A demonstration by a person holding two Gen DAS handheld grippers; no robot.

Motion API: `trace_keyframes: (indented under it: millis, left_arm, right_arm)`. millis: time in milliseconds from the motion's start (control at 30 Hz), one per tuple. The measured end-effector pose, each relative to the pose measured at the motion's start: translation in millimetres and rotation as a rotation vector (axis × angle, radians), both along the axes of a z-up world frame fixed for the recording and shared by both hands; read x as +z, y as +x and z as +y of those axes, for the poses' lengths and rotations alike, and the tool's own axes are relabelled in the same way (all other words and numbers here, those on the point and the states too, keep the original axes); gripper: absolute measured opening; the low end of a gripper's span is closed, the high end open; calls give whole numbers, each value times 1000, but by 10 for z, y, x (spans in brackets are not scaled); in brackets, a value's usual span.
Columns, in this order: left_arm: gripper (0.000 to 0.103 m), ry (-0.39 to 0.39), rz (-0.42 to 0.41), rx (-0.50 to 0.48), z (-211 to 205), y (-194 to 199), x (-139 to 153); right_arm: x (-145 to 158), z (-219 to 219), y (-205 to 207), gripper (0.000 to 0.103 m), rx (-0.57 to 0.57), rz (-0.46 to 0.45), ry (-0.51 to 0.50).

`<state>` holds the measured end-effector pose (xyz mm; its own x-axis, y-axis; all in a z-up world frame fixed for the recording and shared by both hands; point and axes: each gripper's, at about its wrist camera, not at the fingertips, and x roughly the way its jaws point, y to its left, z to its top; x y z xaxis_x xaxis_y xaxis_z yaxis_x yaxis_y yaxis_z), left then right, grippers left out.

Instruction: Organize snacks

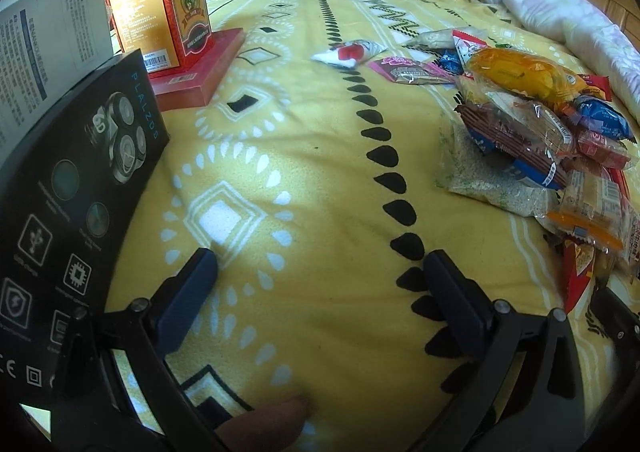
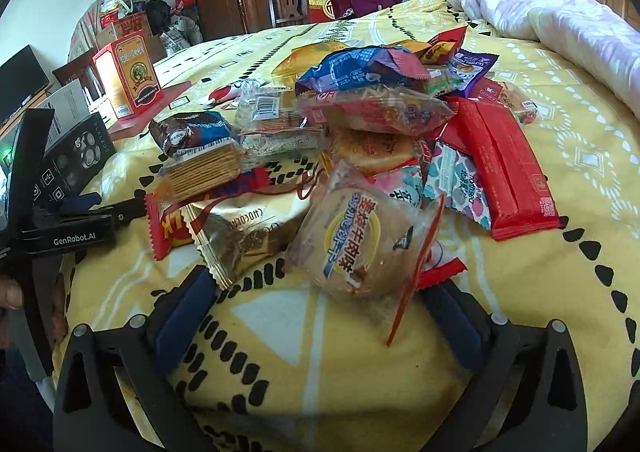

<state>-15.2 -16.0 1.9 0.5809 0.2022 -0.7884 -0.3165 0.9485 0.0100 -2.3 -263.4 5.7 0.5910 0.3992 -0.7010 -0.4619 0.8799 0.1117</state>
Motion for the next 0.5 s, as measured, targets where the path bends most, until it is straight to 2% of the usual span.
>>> trace_keyframes:
  millis: [500]
  left_arm:
    - [103,4,-1,-3,2,6,-8]
  right_arm:
    - [-4,0,-3,103,0,0,1]
